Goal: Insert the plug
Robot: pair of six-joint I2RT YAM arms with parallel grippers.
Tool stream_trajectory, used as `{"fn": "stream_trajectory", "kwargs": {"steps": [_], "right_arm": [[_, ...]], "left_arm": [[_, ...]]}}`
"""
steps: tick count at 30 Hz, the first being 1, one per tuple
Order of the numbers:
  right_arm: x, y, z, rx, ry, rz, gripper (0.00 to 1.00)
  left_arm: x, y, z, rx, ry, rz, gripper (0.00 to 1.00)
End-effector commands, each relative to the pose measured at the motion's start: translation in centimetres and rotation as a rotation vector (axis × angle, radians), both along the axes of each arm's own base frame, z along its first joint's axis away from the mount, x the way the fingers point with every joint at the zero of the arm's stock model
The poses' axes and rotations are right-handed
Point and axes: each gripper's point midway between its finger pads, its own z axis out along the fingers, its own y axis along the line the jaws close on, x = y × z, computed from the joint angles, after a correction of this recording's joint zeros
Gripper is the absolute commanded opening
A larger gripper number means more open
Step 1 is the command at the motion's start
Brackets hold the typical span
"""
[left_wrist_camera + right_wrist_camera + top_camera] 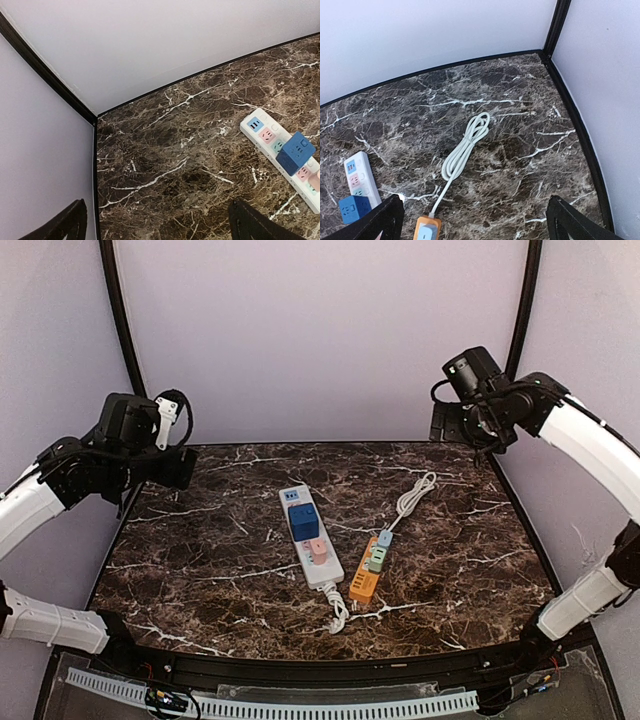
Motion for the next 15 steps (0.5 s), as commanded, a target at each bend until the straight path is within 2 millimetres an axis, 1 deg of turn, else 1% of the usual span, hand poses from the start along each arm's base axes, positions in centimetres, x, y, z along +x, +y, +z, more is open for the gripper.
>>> {"fn": "stream_trajectory", "kwargs": {"steps": [1,2,4,6,9,12,13,15], "right_arm": [[2.0,-1.9,0.1,-0.059,-0.046,-0.010,0.99],[2.2,-1.8,-0.1,-0.072,-0.046,0.012,0.99],[2.5,-1.3,-0.8,-0.084,-0.035,0.068,0.99],[2.6,-0.7,-1.7,-0.089,-0.008,0.125,0.99],[2.3,0.0,-3.0,-0.093,0.032,0.182,0.99],[1.7,0.8,-3.8,-0.037,0.032,0.239,0.99],[1.4,1.4,-4.2,-0.003,0.038,0.278,0.99],[0.6,3.2,-4.9,0.073,0.055,0.389,0.99]], "left_arm": [[1.9,0.5,1.8,0.026,-0.067,0.030,0.99],[2.3,0.3,1.9,0.016,-0.072,0.029,0.99],[3.1,0.6,2.0,0.002,-0.070,0.048,0.99],[3.7,1.3,2.0,-0.014,-0.060,0.084,0.99],[4.5,2.5,1.9,-0.026,-0.038,0.126,0.99],[5.0,3.2,1.8,-0.058,-0.025,0.159,0.99],[5.1,3.6,1.7,-0.066,-0.019,0.174,0.99],[5.3,3.4,1.3,-0.080,0.006,0.154,0.99]]}}
